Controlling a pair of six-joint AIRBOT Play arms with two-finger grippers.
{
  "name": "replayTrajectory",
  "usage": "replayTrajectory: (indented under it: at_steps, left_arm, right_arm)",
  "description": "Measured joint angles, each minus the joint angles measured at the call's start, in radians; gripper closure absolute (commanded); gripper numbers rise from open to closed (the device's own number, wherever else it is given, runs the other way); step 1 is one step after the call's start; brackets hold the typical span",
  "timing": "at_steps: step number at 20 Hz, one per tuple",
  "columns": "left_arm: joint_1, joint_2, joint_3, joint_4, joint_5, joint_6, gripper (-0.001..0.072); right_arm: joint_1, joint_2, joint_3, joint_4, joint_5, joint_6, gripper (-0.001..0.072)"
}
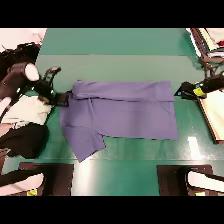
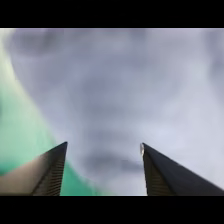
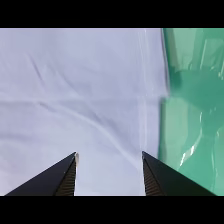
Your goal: Fold the shirts.
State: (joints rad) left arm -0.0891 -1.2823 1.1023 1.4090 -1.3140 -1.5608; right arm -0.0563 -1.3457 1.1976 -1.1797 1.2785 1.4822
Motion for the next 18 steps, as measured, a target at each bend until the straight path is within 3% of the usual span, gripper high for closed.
replayTrajectory:
  at_steps: [7, 17, 18]
  left_arm:
    - [0.0, 0.327, -0.454, -0.099, 0.043, -0.098, 0.018]
    - [0.0, 0.387, -0.634, -0.267, 0.237, -0.121, 0.0187]
    - [0.001, 0.388, -0.638, -0.274, 0.247, -0.123, 0.0357]
  right_arm:
    - [-0.039, 0.136, -0.11, 0.006, -0.038, 0.0, 0.0259]
    - [-0.005, 0.159, -0.124, 0.01, -0.039, -0.001, 0.026]
    - [-0.005, 0.159, -0.124, 0.01, -0.031, -0.001, 0.026]
